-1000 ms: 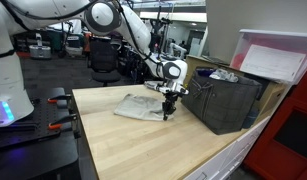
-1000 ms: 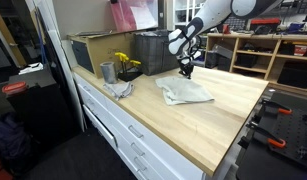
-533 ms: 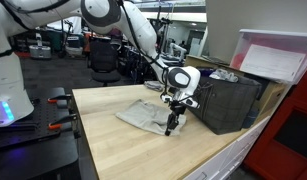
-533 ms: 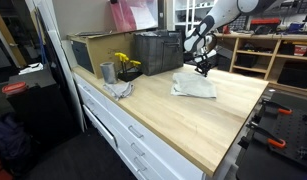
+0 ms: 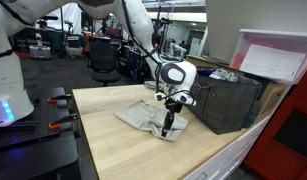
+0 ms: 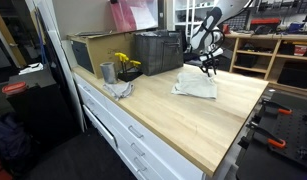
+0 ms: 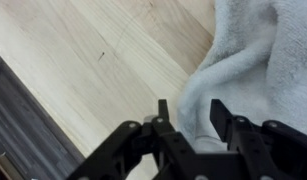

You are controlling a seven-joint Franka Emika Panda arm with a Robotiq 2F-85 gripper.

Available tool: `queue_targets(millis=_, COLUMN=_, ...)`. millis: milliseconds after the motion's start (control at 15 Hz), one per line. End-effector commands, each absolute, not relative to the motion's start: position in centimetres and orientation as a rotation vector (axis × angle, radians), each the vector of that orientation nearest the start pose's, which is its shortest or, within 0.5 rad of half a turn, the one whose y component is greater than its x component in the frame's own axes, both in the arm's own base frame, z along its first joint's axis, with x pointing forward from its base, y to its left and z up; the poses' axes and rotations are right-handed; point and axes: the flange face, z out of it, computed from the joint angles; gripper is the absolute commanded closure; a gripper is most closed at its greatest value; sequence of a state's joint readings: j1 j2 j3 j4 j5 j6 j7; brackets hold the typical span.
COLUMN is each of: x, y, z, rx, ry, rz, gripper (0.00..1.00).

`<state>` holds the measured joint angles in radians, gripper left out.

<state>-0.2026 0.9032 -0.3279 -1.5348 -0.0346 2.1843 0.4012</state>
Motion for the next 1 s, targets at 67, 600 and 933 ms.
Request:
queue_targets(millis=67, x=58.3, y=-28.3, z=17.2, rx=-3.221, ry=1.146, rz=0.170, gripper=0.13)
queue_targets(millis=600, x=56.0, y=-17.5, z=17.0, rx=-3.270, ry=0.376, rz=0.214, gripper=0.00)
queue_targets(millis=933, x=54.4, y=-12.9, z=16.1, rx=-3.225, ry=-0.080, rz=0.311, gripper=0.00)
